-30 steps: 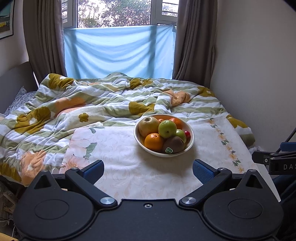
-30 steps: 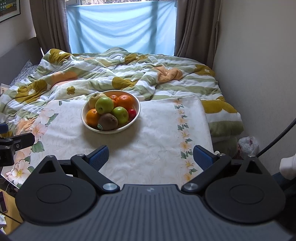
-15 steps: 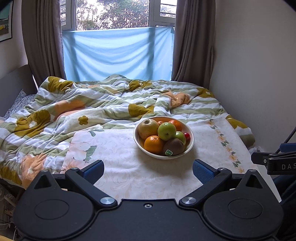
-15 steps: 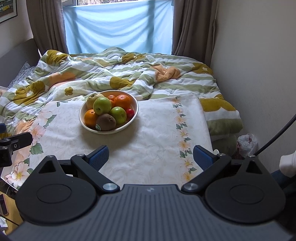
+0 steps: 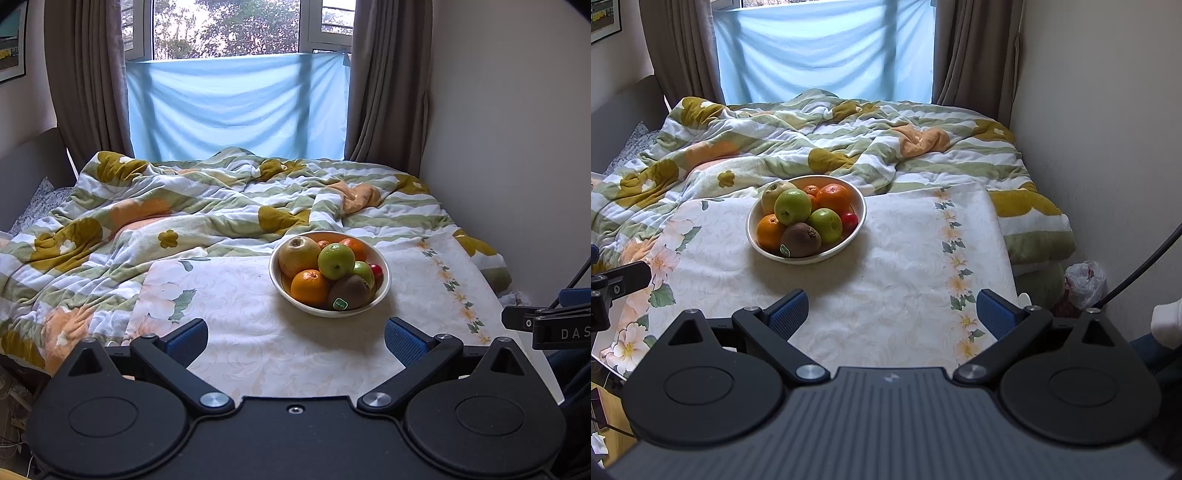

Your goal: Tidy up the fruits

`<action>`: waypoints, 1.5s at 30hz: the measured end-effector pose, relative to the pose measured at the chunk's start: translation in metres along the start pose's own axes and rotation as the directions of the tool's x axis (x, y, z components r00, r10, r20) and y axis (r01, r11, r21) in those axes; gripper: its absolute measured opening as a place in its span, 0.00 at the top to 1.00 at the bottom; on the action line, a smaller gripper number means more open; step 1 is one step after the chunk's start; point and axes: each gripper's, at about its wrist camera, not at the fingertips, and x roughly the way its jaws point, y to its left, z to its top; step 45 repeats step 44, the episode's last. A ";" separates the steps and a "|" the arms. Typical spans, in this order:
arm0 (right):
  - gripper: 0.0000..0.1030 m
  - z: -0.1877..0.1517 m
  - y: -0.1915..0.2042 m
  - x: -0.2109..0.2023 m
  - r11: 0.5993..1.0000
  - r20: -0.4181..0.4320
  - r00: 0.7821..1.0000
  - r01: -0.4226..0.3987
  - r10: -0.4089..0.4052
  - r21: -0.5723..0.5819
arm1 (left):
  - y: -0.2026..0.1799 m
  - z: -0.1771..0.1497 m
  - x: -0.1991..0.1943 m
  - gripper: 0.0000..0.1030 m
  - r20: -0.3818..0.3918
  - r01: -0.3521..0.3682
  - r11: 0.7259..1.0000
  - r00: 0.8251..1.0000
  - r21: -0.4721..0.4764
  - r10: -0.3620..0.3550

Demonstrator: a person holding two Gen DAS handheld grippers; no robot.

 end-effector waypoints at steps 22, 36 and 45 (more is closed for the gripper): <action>0.00 -0.004 0.007 0.009 1.000 -0.016 1.000 -0.011 0.011 -0.002 | 0.002 -0.005 0.006 0.00 -0.019 -0.003 1.000 1.000 -0.013 0.003; 0.00 -0.001 0.008 0.007 1.000 -0.014 1.000 -0.004 0.005 0.005 | 0.007 -0.003 -0.004 0.00 0.053 -0.050 0.999 0.997 -0.014 0.051; 0.00 -0.002 0.007 0.004 1.000 -0.017 1.000 0.003 -0.003 0.016 | 0.013 -0.003 -0.001 0.00 0.039 -0.023 0.998 0.999 -0.055 0.025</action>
